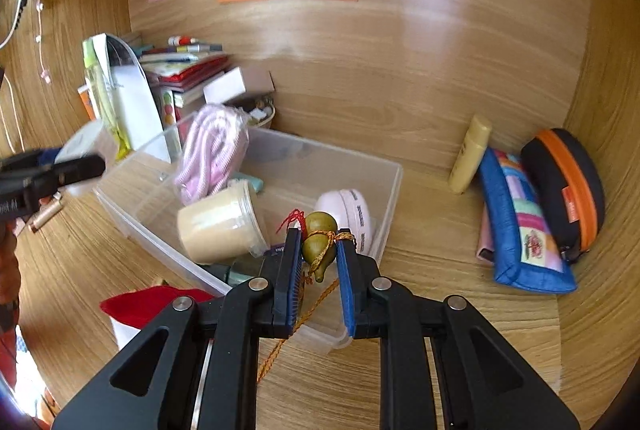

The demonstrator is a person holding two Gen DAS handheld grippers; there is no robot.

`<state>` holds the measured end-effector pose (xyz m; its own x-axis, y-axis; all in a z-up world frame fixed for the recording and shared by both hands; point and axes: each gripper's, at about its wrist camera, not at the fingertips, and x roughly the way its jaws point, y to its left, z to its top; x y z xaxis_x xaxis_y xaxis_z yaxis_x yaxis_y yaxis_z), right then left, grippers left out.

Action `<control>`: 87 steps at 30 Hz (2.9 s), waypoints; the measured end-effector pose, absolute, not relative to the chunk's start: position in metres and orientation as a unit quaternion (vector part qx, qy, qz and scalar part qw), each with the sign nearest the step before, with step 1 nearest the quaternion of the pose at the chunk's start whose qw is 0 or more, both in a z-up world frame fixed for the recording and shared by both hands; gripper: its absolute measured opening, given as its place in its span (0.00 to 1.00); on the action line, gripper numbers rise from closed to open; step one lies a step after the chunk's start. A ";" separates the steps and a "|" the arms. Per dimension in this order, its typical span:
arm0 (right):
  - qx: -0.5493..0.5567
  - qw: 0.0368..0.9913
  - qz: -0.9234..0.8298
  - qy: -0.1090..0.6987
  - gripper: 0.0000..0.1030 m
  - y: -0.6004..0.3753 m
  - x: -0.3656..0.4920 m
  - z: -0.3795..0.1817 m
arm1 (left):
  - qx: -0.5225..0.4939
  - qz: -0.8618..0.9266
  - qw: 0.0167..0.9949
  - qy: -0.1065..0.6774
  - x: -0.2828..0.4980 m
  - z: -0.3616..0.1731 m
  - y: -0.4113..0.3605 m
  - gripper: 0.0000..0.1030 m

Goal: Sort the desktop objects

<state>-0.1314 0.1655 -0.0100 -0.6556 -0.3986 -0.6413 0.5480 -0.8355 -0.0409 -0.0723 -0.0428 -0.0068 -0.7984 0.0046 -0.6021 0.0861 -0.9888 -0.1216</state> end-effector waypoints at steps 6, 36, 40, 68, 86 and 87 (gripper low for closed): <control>0.343 0.260 -0.895 0.118 0.15 0.165 -0.145 -0.021 | 0.334 -0.940 0.011 0.068 -0.099 -0.015 -0.039 0.63; 0.369 0.255 -0.880 0.155 0.21 0.154 -0.136 -0.029 | 0.360 -0.933 -0.002 0.030 -0.117 -0.038 -0.022 0.63; 0.372 0.259 -0.880 0.141 0.23 0.159 -0.133 -0.026 | 0.356 -0.934 -0.003 0.028 -0.112 -0.036 -0.019 0.65; 0.392 0.292 -0.870 0.068 0.58 0.197 -0.091 -0.015 | 0.330 -0.944 -0.010 0.005 -0.062 -0.023 0.001 0.79; 0.390 0.342 -0.849 0.097 0.66 0.173 -0.031 -0.029 | 0.369 -0.929 -0.013 0.010 -0.007 -0.050 -0.008 0.85; 0.394 0.341 -0.848 0.097 0.66 0.173 -0.029 -0.032 | 0.371 -0.928 -0.011 0.013 -0.004 -0.052 -0.009 0.86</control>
<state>-0.0286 0.1730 -0.0322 -0.4566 -0.5013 -0.7350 0.6542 -0.7490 0.1044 -0.0042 -0.0089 -0.0518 -0.7240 0.0297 -0.6892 -0.0109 -0.9994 -0.0317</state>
